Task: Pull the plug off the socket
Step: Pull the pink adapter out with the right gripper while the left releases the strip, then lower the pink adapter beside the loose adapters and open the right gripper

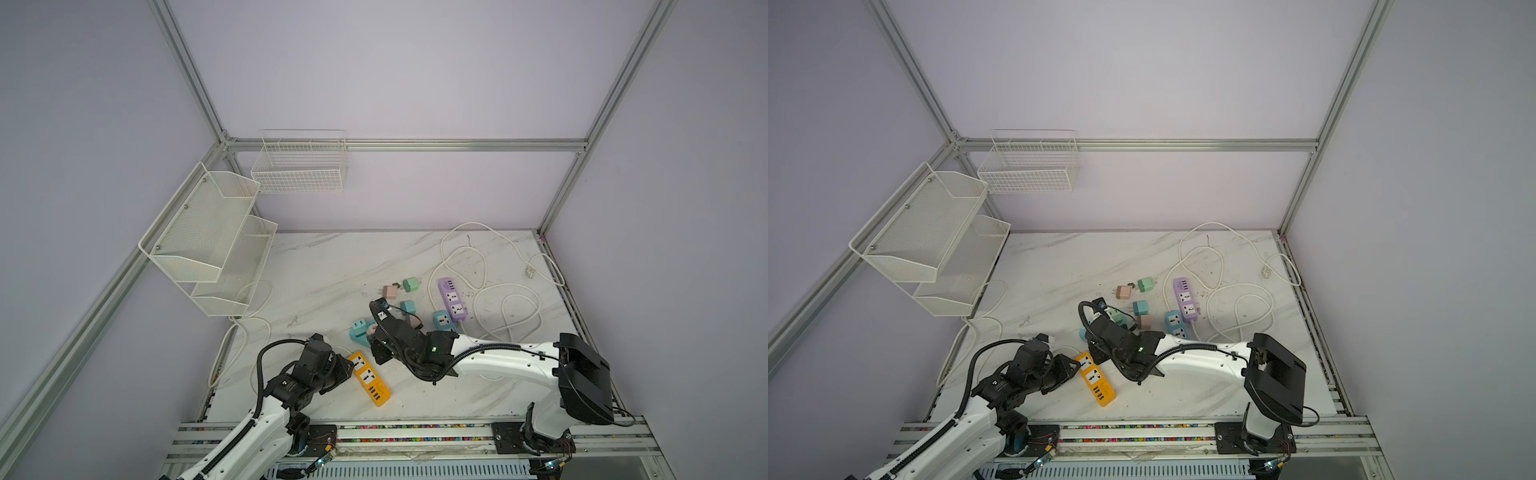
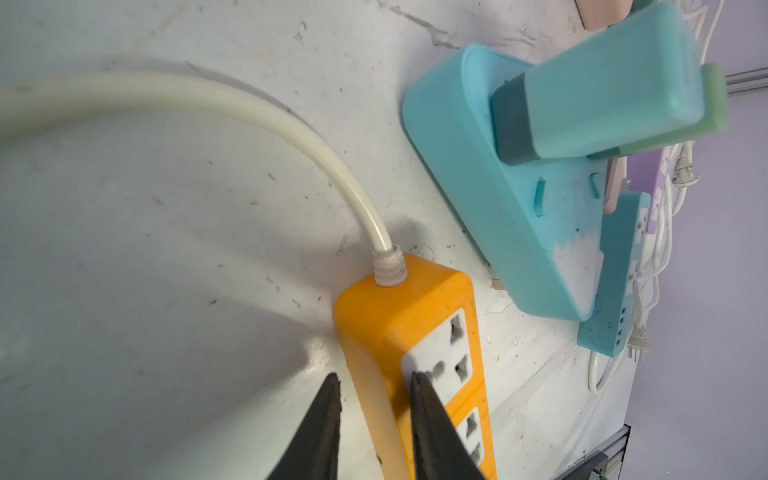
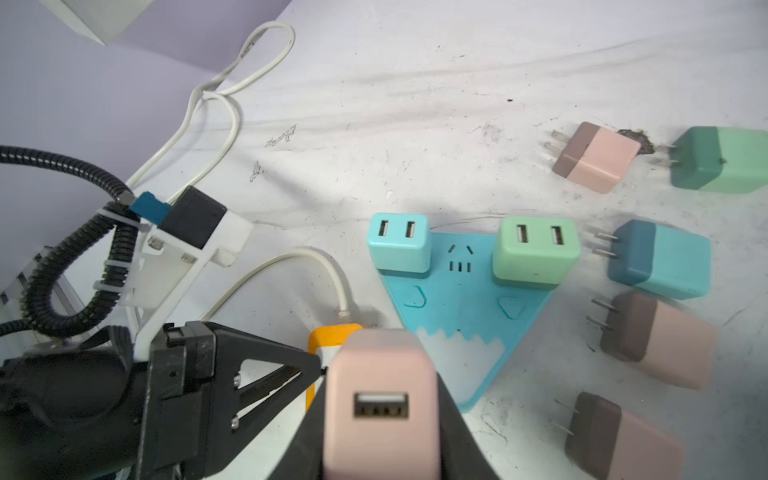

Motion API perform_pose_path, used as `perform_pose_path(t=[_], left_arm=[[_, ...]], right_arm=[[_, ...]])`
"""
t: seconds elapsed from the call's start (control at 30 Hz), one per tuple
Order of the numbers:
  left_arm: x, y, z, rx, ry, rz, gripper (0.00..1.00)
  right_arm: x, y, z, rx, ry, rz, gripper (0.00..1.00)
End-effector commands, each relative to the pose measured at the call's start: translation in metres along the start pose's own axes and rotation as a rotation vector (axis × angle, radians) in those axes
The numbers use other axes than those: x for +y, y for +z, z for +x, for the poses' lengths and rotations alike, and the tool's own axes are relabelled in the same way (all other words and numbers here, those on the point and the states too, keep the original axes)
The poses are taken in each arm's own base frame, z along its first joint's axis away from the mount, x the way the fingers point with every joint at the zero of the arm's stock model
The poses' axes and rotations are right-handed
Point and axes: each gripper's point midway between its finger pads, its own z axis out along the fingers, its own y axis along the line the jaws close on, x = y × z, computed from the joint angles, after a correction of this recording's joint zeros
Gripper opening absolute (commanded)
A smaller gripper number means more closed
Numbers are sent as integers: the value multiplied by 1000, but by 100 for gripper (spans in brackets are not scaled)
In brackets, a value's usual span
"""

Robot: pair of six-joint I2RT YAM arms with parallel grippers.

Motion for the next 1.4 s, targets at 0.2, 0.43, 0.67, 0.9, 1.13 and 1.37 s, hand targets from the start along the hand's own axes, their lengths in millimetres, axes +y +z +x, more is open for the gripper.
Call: perform_pose_path(t=[0.2, 0.43, 0.67, 0.9, 1.13, 1.37], left_arm=[[-48, -36, -30, -58, 88, 61, 33], [-68, -49, -34, -76, 110, 128, 34], [-85, -58, -26, -94, 142, 211, 39], [-94, -49, -12, -85, 194, 201, 41], [-107, -35, -1, -58, 230, 201, 42], [-113, -32, 0, -60, 241, 202, 42]], right_arm=[[-41, -30, 2, -4, 206, -95, 18], [-73, -35, 30, 43, 328, -140, 17], [-94, -32, 57, 64, 430, -145, 17], [-109, -22, 82, 81, 494, -110, 17], [-118, -20, 89, 77, 540, -128, 18], [-123, -17, 94, 76, 554, -123, 18]])
